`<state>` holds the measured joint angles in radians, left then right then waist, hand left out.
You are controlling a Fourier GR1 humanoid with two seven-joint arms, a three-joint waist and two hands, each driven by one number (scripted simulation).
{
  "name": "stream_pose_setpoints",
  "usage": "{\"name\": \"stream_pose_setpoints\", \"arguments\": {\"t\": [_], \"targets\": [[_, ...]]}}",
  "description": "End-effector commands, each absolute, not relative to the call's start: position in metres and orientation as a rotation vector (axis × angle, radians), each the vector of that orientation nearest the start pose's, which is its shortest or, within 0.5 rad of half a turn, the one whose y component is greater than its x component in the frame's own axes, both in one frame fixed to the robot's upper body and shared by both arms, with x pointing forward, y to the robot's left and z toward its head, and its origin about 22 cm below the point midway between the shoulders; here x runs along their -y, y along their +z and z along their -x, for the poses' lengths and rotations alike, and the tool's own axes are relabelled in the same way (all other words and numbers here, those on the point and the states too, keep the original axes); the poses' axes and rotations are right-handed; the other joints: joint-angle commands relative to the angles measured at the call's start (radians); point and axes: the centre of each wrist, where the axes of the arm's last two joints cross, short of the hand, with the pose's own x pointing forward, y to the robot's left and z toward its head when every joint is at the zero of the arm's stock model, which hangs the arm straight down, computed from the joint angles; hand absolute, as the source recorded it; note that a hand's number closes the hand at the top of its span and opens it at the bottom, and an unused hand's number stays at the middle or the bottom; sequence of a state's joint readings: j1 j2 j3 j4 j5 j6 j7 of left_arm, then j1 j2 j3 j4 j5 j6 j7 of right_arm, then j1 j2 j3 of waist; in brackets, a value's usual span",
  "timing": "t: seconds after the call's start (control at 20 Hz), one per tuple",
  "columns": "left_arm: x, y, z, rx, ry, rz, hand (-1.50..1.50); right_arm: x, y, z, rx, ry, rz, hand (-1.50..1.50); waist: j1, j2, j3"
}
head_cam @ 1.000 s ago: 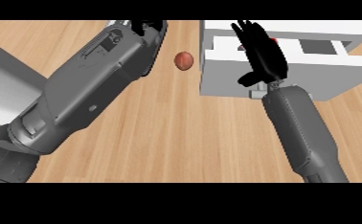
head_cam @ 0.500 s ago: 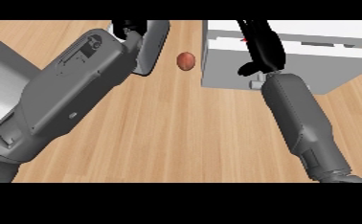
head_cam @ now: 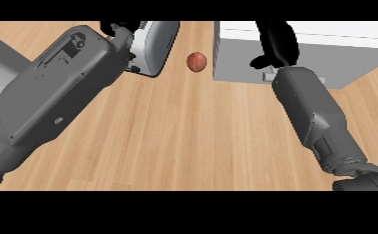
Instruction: Pick up the can, place it into the drawer and close the drawer
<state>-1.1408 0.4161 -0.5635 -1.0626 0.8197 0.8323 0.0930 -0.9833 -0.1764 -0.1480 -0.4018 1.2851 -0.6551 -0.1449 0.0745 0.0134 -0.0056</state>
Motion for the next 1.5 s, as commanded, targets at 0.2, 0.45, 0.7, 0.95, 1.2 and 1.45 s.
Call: {"name": "stream_pose_setpoints", "arguments": {"t": [0.2, 0.45, 0.7, 0.95, 1.2, 1.45], "targets": [[-0.112, 0.223, -0.395, 1.734, 0.157, -0.031, -1.5, 0.193, 0.087, -0.46, 1.688, 0.99, 1.41, -1.5, 0.024, 0.017, 0.007], [-0.109, 0.229, -0.389, 1.734, 0.134, -0.017, -1.5, 0.213, 0.089, -0.461, 1.668, 0.975, 1.439, -1.5, 0.041, 0.025, 0.009], [-0.112, 0.239, -0.391, 1.734, 0.149, -0.011, -1.5, 0.19, 0.123, -0.472, 1.693, 1.01, 1.361, -1.5, 0.039, 0.029, 0.009], [-0.123, 0.235, -0.387, 1.729, 0.134, 0.001, -1.5, 0.183, 0.125, -0.474, 1.772, 0.805, 1.004, -1.5, 0.047, 0.027, 0.012], [-0.123, 0.235, -0.383, 1.747, 0.151, -0.021, -1.5, 0.183, 0.115, -0.471, 1.819, 0.555, 0.738, -1.5, 0.035, 0.014, 0.013], [-0.126, 0.229, -0.377, 1.72, 0.14, -0.006, -1.5, 0.202, 0.132, -0.476, 1.86, 0.519, 0.694, -1.5, 0.038, 0.017, 0.009]]}}
